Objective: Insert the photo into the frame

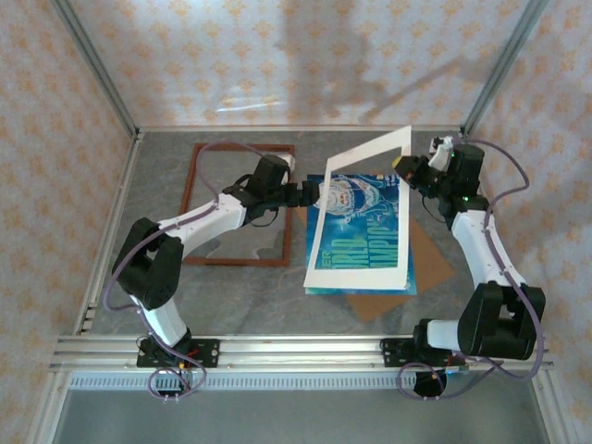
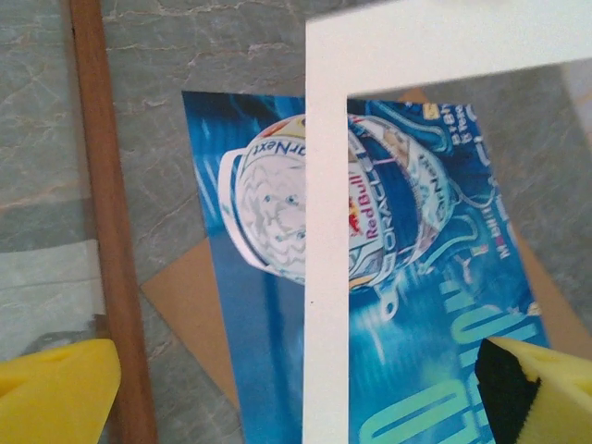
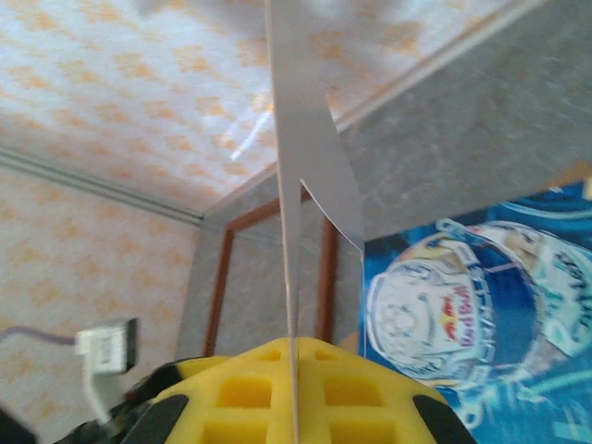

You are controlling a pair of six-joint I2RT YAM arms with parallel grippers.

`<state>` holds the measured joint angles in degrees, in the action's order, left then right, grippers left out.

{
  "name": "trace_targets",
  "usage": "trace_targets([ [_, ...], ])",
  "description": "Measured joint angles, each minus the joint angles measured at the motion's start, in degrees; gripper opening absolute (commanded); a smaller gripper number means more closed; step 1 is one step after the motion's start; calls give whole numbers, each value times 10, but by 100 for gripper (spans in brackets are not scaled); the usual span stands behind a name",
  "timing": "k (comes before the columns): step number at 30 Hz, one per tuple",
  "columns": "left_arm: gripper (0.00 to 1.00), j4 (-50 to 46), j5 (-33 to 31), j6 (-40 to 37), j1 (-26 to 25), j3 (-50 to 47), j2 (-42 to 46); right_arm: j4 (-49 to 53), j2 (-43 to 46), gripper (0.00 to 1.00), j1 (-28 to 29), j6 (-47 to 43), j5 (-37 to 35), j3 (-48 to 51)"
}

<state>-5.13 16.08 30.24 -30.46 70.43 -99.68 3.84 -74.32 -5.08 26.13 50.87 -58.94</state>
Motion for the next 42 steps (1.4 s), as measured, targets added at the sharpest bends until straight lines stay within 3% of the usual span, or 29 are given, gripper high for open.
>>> trace_targets([
  [9,99,113,81,60,13,-15,-13,9,7,0,49,40,6,-121],
  [19,96,211,110,82,32,-24,-49,-2,5,0,63,108,9,-148],
  [23,84,232,126,95,35,-20,-75,-9,4,0,64,128,9,-149],
  [29,57,235,145,103,35,-3,-91,-18,-2,0,68,139,8,-150],
  [35,49,222,138,83,35,8,-90,2,-12,0,70,128,-3,-150],
  [42,48,183,119,56,35,9,-89,14,-23,0,71,122,-11,-150],
])
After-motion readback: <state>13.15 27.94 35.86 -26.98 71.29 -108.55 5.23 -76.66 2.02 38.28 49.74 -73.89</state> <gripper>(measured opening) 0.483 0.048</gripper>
